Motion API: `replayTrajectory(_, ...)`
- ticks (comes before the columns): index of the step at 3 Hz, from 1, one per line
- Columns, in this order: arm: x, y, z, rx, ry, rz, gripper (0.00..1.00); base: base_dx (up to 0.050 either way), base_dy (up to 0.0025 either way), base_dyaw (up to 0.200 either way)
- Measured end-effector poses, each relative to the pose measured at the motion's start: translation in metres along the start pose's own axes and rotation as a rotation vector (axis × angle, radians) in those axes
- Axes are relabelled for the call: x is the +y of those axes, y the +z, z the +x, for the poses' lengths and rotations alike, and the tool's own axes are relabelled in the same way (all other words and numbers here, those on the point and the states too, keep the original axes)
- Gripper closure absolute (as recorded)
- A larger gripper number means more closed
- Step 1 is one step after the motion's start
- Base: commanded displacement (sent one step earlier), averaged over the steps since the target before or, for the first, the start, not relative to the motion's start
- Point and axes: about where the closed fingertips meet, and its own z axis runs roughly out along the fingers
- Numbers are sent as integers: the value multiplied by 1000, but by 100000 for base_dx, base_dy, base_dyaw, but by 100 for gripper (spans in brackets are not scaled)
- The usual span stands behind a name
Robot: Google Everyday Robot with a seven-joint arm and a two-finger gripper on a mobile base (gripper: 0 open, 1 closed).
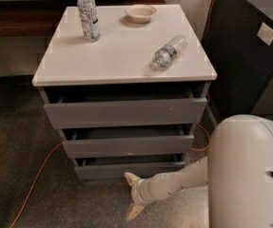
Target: Place water bottle into bottom drawer
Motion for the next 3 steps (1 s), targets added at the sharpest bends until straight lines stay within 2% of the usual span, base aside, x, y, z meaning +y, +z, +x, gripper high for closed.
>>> replayTrajectory(1,-14,-1,34,25,6,35,0,0,0,0)
replayTrajectory(2,-30,-1,78,23,5,74,0,0,0,0)
replayTrajectory(3,-46,1,110,12,9,95,0,0,0,0)
